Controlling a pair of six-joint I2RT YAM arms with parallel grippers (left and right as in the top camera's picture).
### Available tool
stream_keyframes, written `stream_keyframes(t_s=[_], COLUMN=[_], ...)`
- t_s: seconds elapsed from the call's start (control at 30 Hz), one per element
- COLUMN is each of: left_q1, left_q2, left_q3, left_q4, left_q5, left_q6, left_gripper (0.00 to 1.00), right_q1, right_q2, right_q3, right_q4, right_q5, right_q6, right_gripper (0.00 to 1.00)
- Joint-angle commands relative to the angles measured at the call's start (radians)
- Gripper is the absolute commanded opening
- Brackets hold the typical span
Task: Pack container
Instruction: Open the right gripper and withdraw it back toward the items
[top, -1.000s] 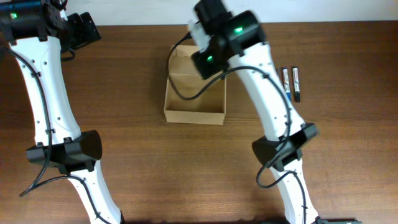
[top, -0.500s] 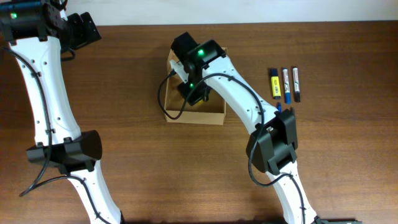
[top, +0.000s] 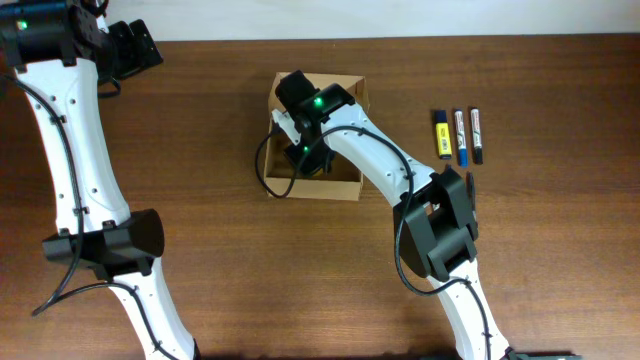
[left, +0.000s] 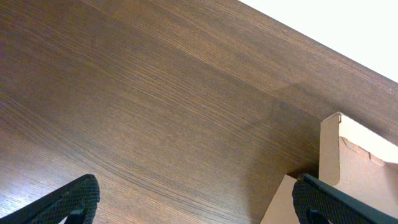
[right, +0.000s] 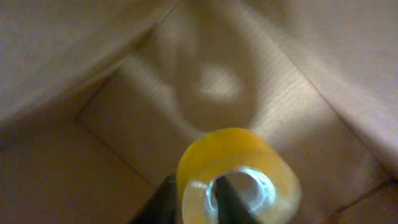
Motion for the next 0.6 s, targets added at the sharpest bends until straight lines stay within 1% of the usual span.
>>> stream_keyframes(t_s=[0.0,0.1,0.2,0.37,0.47,0.57], left_q1=[0.005,0.005,0.005,0.005,0.005,0.005], left_q2=[-0.001,-0.001,-0.001,-0.001,-0.001,-0.001], left_q3=[0.018,0.018,0.018,0.018,0.018,0.018], left_q4=[-0.002,-0.002,-0.002,-0.002,-0.002,-0.002], left_q5=[0.011,0.011,0.011,0.011,0.011,0.011], left_q6=[0.011,0.011,0.011,0.011,0.011,0.011], left_gripper=[1.00,1.00,1.00,1.00,1.00,1.00], right_q1=[0.008,0.008,0.008,0.008,-0.006,-0.069], right_q2=[-0.005,-0.014,-0.033,-0.119,-0.228,-0.327], right_q3=[0.010,0.058,0.153,0.315,0.330,0.323], right_q4=[-0.007,-0.047,-0.117,-0.204,-0.212,-0.225], right_q5=[-0.008,0.014,0.080,0.175,0.284,0.375], right_q6=[-0.006,-0.006,-0.005,-0.002,-0.002,0.001], right_gripper=[0.30,0.38,0.45,0.50,0.51,0.51])
